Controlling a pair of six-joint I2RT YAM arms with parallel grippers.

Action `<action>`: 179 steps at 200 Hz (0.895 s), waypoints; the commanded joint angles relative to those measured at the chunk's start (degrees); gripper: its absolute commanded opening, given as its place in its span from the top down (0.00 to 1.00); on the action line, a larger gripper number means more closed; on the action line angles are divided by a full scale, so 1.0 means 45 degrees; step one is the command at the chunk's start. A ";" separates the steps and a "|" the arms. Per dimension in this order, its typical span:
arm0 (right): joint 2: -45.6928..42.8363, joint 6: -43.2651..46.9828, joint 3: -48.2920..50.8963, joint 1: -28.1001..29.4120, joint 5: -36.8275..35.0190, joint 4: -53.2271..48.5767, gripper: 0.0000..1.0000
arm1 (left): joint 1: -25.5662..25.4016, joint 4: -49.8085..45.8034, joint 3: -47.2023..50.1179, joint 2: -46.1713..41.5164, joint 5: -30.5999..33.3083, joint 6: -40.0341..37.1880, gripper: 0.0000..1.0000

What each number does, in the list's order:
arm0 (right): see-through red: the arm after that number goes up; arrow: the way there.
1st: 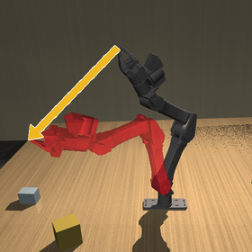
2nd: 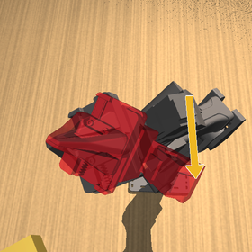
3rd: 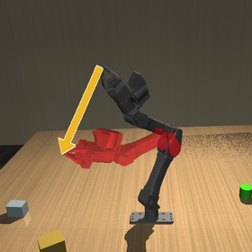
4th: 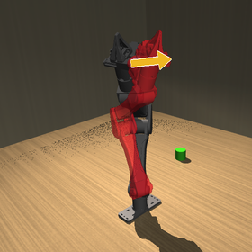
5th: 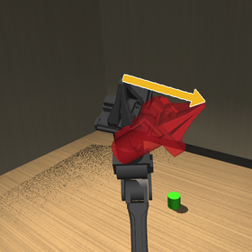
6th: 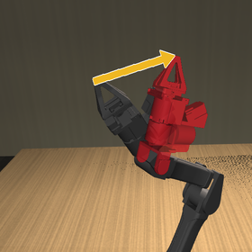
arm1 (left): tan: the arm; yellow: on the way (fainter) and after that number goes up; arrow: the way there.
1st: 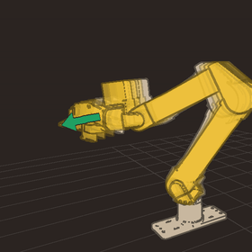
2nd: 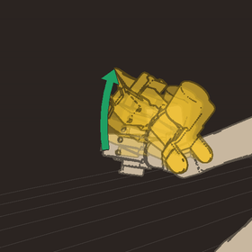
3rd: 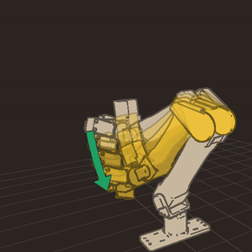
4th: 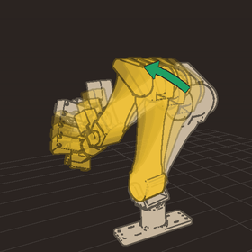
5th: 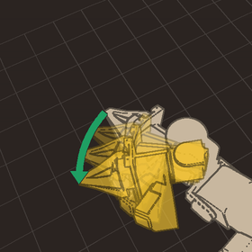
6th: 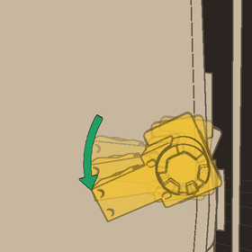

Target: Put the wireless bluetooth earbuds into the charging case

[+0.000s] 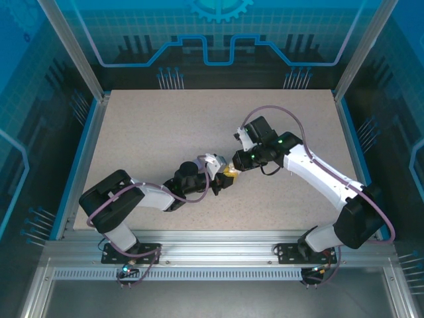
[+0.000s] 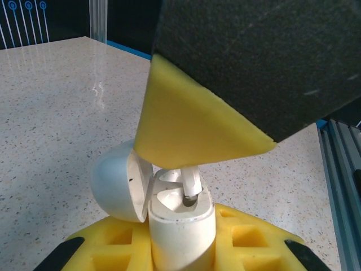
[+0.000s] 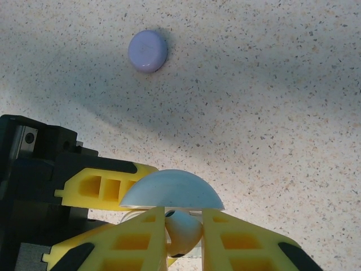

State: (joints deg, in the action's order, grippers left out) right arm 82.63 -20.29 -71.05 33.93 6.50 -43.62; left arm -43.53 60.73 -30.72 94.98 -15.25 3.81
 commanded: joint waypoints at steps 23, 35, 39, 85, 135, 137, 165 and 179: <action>-0.0201 0.0656 0.0198 0.0520 0.0489 0.0112 0.81 | -0.0139 0.0765 -0.0341 -0.0321 -0.0265 0.0048 0.88; -0.0179 0.0793 0.0239 0.0612 0.0509 0.0160 0.81 | -0.0133 0.0763 -0.0341 -0.0344 -0.0282 0.0051 0.88; -0.0164 0.0816 0.0241 0.0637 0.0503 0.0161 0.81 | -0.0142 0.0765 -0.0362 -0.0345 -0.0266 0.0051 0.88; -0.0207 0.1172 0.0450 0.0718 0.0621 0.0350 0.81 | -0.0142 0.0743 -0.0380 -0.0481 -0.0289 0.0011 0.88; -0.0680 0.2036 0.0590 0.0721 0.0769 0.0318 0.81 | -0.0132 0.0704 -0.0380 -0.0467 -0.0403 -0.0008 0.88; -0.0700 0.2060 0.0607 0.0716 0.0788 0.0327 0.81 | -0.0132 0.0709 -0.0380 -0.0478 -0.0402 -0.0008 0.88; -0.0784 0.2311 0.0632 0.0695 0.1100 0.0347 0.81 | -0.0142 0.0672 -0.0256 -0.0613 -0.0290 -0.0105 0.88; -0.0740 0.2416 0.0637 0.0701 0.1313 0.0412 0.81 | -0.0132 0.0697 -0.0205 -0.0694 -0.0303 -0.0105 0.88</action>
State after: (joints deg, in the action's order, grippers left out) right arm 80.01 -11.44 -68.95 35.20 6.48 -41.45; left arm -43.68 60.29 -30.72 94.04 -16.25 4.19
